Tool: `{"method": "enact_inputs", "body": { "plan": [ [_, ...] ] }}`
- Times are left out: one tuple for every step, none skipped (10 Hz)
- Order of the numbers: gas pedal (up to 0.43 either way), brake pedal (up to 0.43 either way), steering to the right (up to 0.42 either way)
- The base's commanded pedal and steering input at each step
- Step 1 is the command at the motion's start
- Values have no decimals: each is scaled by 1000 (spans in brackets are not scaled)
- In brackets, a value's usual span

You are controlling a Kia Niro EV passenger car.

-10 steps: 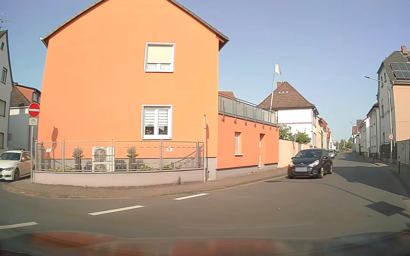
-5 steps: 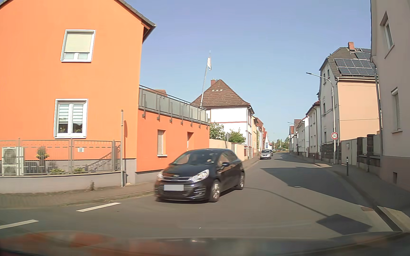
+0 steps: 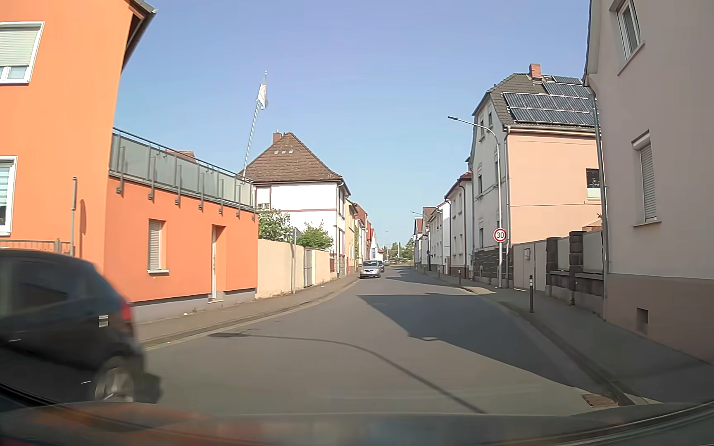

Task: Follow the waypoints while adhering to traffic rules and regulations

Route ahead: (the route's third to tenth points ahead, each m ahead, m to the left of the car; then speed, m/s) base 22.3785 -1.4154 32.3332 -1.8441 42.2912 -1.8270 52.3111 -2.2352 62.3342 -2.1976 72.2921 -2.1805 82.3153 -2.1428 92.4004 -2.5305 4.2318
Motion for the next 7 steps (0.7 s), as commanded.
{"method": "enact_inputs", "body": {
  "plan": [
    [209, 30, 215],
    [209, 30, 177],
    [209, 30, 132],
    [209, 30, 91],
    [220, 30, 62],
    [220, 30, 25],
    [220, 30, 3]
  ]
}}
